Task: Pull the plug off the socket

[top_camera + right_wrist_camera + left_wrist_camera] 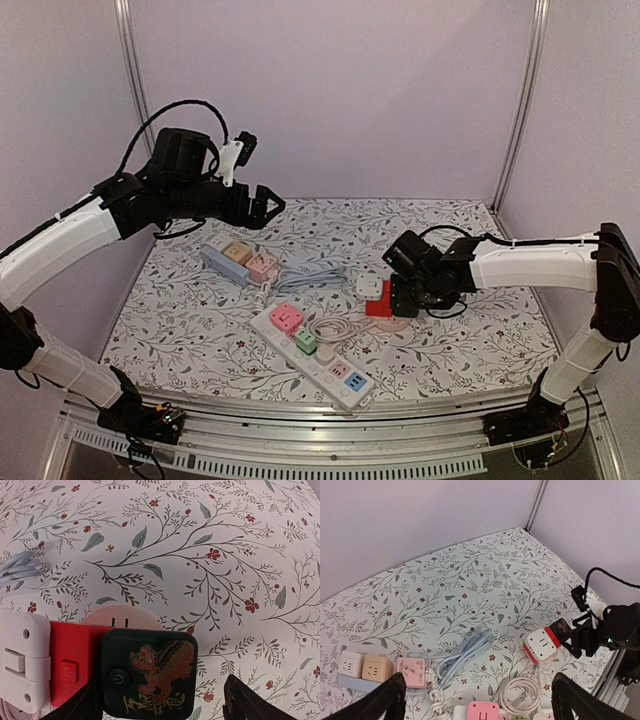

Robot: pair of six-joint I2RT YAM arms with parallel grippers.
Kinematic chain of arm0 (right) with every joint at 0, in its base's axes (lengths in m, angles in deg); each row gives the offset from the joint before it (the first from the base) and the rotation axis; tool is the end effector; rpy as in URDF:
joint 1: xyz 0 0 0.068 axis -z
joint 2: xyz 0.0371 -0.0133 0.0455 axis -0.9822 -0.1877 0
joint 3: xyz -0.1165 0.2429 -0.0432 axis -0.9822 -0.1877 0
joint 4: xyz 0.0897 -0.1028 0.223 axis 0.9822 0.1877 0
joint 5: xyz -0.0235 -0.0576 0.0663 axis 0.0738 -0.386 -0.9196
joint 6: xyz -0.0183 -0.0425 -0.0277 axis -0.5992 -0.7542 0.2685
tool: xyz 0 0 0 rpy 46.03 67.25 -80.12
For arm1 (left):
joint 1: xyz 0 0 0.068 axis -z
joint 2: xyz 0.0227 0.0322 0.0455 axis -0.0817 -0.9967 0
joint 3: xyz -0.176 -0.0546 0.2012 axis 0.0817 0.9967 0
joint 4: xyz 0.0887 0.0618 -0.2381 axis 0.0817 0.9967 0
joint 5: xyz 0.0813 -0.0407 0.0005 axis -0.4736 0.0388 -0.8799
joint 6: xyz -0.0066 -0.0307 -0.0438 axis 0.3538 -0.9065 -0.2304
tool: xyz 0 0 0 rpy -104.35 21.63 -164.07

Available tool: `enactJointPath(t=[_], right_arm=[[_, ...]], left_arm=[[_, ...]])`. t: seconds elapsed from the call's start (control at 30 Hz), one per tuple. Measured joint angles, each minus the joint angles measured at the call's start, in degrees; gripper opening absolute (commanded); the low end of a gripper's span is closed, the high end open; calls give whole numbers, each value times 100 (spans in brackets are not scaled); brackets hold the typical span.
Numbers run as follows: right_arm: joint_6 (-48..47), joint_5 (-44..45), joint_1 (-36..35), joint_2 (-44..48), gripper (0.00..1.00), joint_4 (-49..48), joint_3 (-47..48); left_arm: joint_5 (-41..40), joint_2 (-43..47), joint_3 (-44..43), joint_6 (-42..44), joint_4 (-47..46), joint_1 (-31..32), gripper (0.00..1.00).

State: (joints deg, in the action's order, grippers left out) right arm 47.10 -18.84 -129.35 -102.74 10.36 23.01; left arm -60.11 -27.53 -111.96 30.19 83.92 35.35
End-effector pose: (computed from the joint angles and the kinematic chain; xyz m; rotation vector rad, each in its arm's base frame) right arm 0.2158 0.2327 0.2039 0.0490 2.5183 -0.0341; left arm 0.2319 -0.1955 0.3796 0.5154 2.0441 -0.5744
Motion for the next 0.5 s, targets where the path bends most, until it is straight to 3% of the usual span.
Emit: enactJointPath(t=[0.5], right_arm=[[-33, -170, 42, -96, 69, -317, 0]], left_arm=[[-9, -11, 7, 2, 2, 0, 100]])
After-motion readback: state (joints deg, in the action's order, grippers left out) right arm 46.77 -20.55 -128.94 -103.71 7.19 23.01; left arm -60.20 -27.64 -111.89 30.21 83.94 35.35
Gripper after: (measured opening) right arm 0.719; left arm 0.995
